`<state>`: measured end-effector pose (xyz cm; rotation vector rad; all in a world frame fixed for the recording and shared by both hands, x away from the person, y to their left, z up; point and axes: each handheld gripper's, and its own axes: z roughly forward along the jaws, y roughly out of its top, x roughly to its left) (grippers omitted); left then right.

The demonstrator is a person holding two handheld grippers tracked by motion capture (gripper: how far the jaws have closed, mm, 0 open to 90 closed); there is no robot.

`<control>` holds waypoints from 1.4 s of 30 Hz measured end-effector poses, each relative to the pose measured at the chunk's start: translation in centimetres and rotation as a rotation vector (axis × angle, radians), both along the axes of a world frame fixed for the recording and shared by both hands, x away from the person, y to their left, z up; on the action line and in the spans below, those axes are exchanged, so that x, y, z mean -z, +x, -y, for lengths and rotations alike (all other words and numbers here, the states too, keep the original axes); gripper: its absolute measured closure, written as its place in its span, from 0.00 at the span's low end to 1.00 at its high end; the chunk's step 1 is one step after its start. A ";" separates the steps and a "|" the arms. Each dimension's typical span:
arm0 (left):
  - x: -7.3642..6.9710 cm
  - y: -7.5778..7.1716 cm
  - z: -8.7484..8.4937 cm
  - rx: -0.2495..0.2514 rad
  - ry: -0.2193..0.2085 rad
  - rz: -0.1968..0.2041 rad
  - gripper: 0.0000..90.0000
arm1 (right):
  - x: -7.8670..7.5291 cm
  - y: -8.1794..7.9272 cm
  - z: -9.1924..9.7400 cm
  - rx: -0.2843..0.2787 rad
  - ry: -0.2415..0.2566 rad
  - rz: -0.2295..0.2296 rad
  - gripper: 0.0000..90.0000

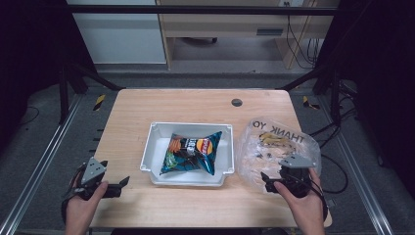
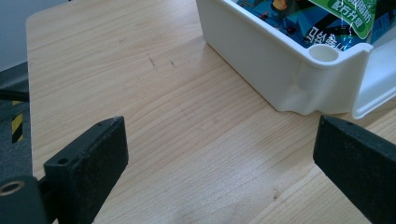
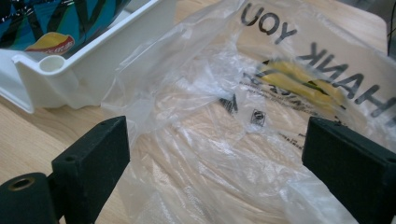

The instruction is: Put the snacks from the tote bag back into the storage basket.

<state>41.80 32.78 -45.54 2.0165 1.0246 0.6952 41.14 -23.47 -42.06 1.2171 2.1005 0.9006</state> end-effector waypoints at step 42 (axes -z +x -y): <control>0.1 0.1 0.2 0.012 0.006 -0.006 0.03 | 5.3 1.4 -3.7 -0.127 -0.036 -0.084 0.07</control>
